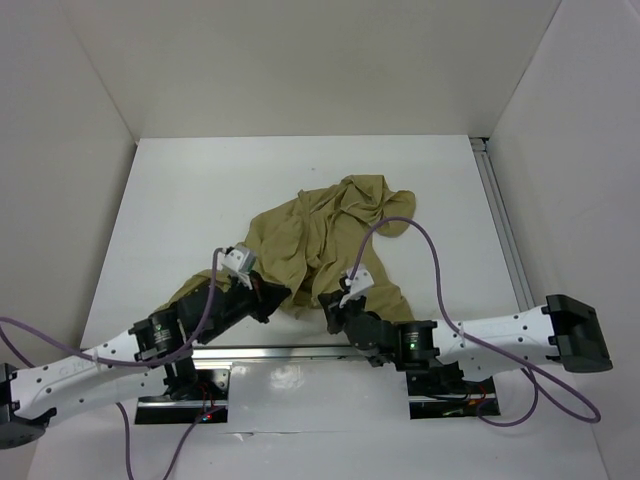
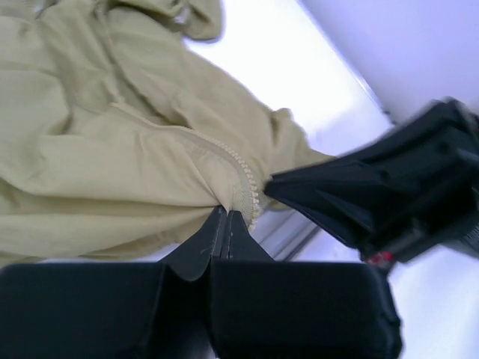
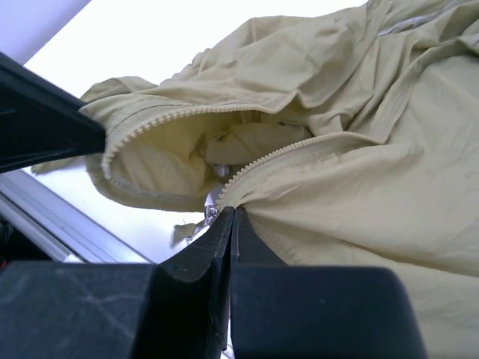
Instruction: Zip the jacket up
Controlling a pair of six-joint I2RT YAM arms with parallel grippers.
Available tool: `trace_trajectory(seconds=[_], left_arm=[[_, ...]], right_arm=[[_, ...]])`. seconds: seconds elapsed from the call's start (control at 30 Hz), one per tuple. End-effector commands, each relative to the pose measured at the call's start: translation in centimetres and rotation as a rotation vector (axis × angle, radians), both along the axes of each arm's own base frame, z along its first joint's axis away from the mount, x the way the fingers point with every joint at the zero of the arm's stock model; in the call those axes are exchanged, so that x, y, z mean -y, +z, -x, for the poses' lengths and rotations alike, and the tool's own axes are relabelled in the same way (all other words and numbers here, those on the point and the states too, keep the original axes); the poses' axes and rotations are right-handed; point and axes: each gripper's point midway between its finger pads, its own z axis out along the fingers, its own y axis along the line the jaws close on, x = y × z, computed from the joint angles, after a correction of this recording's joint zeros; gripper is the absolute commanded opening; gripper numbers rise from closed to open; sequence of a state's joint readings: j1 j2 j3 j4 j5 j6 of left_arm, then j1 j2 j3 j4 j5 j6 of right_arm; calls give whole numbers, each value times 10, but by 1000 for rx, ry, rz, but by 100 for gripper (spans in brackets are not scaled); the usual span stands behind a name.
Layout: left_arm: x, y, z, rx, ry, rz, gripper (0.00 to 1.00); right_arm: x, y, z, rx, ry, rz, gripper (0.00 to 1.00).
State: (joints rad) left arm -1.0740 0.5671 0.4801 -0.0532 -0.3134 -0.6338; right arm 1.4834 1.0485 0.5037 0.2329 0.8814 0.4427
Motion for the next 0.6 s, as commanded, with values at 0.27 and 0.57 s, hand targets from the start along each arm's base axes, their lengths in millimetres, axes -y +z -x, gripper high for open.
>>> trace_trajectory(seconds=[0.27,0.57], left_arm=[[-13,-46,-21,-334,283,-337,0],[-49,-105,11,-595,388,-626,0]], right_arm=[[22,0,-3,-42,-392,99,0],[33,-54,7,-129,-612,307,0]])
